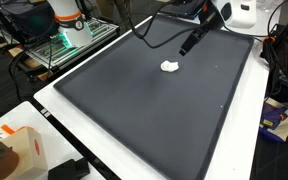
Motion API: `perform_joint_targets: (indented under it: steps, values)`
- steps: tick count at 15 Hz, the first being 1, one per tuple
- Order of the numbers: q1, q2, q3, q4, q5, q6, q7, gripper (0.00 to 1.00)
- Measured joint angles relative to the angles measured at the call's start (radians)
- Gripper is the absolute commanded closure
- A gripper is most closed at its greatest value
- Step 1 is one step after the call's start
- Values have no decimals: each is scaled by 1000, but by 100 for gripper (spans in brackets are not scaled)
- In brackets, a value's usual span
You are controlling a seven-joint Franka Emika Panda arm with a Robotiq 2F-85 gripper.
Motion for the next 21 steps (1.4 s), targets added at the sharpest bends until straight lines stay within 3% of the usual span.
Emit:
perform_joint_targets:
  steps: [13, 21]
  values:
    - [-6, 275, -2, 376, 2, -283, 96, 0]
    - [6, 412, -2, 542, 0, -370, 121, 0]
